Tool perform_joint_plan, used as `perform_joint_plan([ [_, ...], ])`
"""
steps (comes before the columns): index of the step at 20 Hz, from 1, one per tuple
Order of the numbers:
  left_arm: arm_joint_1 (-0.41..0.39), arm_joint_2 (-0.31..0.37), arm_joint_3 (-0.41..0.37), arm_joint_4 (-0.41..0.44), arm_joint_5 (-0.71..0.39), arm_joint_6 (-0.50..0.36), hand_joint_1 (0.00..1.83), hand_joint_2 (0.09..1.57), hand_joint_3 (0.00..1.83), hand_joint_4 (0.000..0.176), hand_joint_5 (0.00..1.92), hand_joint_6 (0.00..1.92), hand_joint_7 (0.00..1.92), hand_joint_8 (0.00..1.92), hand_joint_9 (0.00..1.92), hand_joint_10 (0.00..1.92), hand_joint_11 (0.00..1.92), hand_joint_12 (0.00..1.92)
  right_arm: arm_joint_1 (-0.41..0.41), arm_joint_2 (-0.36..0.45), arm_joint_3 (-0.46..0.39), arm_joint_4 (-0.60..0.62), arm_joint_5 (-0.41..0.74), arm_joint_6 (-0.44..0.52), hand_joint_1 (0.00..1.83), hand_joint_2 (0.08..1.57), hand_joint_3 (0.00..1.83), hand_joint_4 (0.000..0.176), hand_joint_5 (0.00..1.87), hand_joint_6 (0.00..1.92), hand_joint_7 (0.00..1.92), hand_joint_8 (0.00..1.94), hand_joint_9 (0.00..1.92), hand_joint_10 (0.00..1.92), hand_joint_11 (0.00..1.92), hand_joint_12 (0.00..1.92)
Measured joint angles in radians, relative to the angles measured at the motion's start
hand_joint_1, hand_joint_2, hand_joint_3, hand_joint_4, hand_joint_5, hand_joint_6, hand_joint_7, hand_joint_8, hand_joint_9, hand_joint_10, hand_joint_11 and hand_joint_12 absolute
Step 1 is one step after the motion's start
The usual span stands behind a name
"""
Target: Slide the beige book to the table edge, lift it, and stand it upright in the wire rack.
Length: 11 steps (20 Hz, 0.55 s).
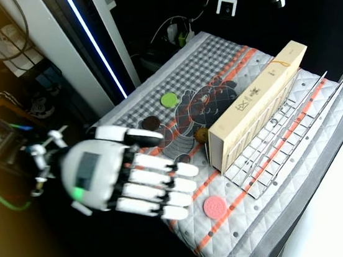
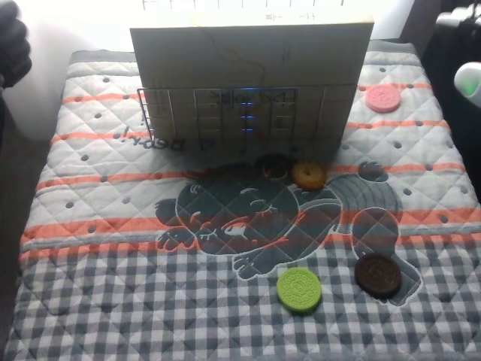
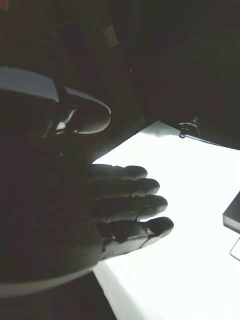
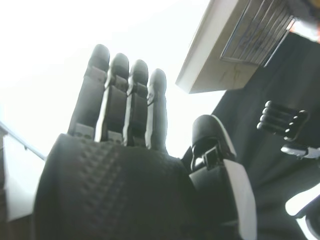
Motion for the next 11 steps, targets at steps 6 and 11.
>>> perform_joint_plan([
  [6,-0.003,0.000,-0.006,0.013,-0.012,0.000,0.26,1.26,0.00,0.060,0.00,0.00,0.00,0.00,0.00,0.00,0.01,0.00,-0.046,0.010,-0.075,-0.082,0.267,0.001,0.18,1.42,0.00,0.000,0.28,0.00,0.23,0.00,0.21,0.00,0.24,0.00],
  [11,-0.004,0.000,-0.008,0.028,-0.012,-0.002,0.34,1.23,0.00,0.057,0.00,0.00,0.00,0.00,0.00,0.00,0.00,0.00,-0.046,0.019,-0.093,-0.137,0.337,0.001,0.29,1.43,0.00,0.000,0.22,0.00,0.20,0.00,0.17,0.00,0.18,0.00],
])
